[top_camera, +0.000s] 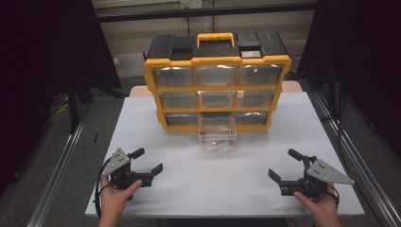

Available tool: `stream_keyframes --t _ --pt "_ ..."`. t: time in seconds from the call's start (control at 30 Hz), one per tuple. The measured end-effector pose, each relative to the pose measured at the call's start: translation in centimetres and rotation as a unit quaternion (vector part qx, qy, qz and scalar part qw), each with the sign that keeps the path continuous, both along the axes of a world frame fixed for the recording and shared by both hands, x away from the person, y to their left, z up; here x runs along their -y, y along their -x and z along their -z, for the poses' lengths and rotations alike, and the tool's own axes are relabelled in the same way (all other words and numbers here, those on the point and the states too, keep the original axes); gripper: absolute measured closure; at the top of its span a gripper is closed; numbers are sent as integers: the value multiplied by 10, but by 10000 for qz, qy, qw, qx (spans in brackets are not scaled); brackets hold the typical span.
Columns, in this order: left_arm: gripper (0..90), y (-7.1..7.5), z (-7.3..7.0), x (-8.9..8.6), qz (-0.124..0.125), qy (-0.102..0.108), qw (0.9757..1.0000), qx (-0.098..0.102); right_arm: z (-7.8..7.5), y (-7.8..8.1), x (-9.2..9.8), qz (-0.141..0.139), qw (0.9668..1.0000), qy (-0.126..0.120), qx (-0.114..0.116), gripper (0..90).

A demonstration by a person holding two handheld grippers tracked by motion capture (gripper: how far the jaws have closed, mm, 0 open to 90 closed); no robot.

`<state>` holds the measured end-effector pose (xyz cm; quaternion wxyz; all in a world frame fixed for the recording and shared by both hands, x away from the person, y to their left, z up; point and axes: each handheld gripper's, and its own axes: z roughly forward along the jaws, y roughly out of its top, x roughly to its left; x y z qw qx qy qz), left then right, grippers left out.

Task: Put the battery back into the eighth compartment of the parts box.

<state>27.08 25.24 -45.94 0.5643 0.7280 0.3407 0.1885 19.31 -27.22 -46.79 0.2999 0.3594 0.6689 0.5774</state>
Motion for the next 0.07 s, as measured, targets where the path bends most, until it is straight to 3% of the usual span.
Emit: stream_keyframes --t 0.03,0.07 --pt "35 -1 0 -1 77 6 10000 -13 0 0 0 25 10000 13 -8 12" --pt "33 -2 1 0 -14 51 10000 4 1 -1 1 37 10000 19 -6 11"
